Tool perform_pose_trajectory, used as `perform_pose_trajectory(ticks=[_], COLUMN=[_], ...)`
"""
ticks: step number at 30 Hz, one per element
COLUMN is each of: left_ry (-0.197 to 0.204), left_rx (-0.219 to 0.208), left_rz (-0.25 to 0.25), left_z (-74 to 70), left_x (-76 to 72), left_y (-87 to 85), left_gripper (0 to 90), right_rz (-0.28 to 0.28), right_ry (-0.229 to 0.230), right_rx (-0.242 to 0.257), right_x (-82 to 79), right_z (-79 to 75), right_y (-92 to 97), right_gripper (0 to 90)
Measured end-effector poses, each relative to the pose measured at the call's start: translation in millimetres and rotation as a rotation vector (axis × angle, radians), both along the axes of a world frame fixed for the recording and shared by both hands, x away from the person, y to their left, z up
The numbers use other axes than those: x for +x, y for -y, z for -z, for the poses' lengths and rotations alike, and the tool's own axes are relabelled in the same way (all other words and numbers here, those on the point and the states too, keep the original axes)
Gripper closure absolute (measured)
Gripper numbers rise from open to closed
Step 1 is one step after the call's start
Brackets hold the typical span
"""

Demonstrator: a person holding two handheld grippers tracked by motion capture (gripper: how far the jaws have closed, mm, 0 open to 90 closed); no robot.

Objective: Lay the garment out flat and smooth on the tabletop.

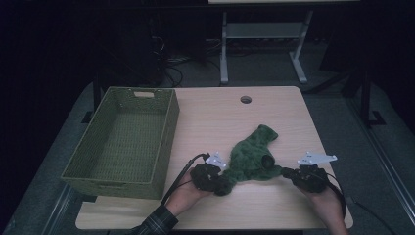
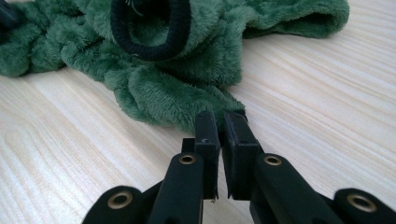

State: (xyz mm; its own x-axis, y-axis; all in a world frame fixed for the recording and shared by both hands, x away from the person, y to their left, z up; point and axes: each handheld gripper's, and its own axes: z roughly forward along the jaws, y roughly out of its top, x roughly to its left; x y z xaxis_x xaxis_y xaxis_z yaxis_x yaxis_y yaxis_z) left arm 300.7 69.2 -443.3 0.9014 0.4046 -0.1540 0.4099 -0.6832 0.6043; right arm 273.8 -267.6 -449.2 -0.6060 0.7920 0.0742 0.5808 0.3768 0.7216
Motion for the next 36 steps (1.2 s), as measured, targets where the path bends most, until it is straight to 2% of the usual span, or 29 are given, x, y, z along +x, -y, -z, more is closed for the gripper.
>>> perform_pose_trajectory(ticks=[2,5,7,8,12,13,19,23,27,29,30,32,33,36], left_ry=[-0.008,0.013,0.000,-0.011,0.007,0.008,0.009,0.007,0.012,0.014,0.012,0.011,0.012,0.012], left_rx=[0.012,0.050,0.051,0.037,0.073,0.067,0.067,0.066,0.064,0.060,0.056,0.066,0.056,0.053], left_rz=[-0.021,-0.037,-0.042,-0.049,-0.017,-0.025,-0.013,-0.007,-0.011,-0.013,-0.019,-0.012,-0.020,-0.025], left_z=[2.2,2.6,4.0,6.3,9.8,10.1,10.4,10.6,11.0,11.3,11.5,10.9,11.5,11.7], left_x=[4.5,10.0,11.6,11.2,10.4,9.7,10.3,11.1,10.4,10.1,9.8,10.3,9.8,9.4], left_y=[-4.9,-13.8,-17.2,-17.2,-13.2,-12.2,-13.1,-13.8,-13.0,-12.7,-12.3,-12.7,-12.1,-11.7], left_gripper=[84.5,85.4,86.2,86.2,85.4,85.3,85.3,85.4,85.9,86.3,86.4,86.6,86.7,87.0], right_rz=[0.000,0.001,0.003,-0.002,-0.019,-0.021,-0.040,-0.068,-0.089,-0.103,-0.107,-0.110,-0.107,-0.112], right_ry=[-0.001,0.000,-0.008,-0.009,-0.050,-0.054,-0.015,0.010,0.020,0.022,0.020,0.044,0.048,0.053], right_rx=[-0.003,-0.009,-0.007,-0.006,-0.015,-0.015,0.061,0.120,0.139,0.144,0.128,0.102,0.095,0.093], right_x=[-1.2,-5.3,-9.3,-10.7,-13.9,-13.3,-10.1,-2.5,9.0,16.1,19.6,23.4,25.9,32.8], right_z=[-0.8,-2.1,-1.1,-0.5,8.7,9.3,-6.1,-18.2,-24.7,-24.4,-24.0,-22.4,-21.9,-27.0], right_y=[1.0,2.6,6.3,7.8,6.5,6.0,7.5,1.2,-7.1,-13.5,-18.1,-22.4,-24.1,-26.2], right_gripper=[85.3,85.5,85.5,85.5,83.5,81.8,67.8,66.0,65.6,66.7,69.9,81.4,85.3,86.4])
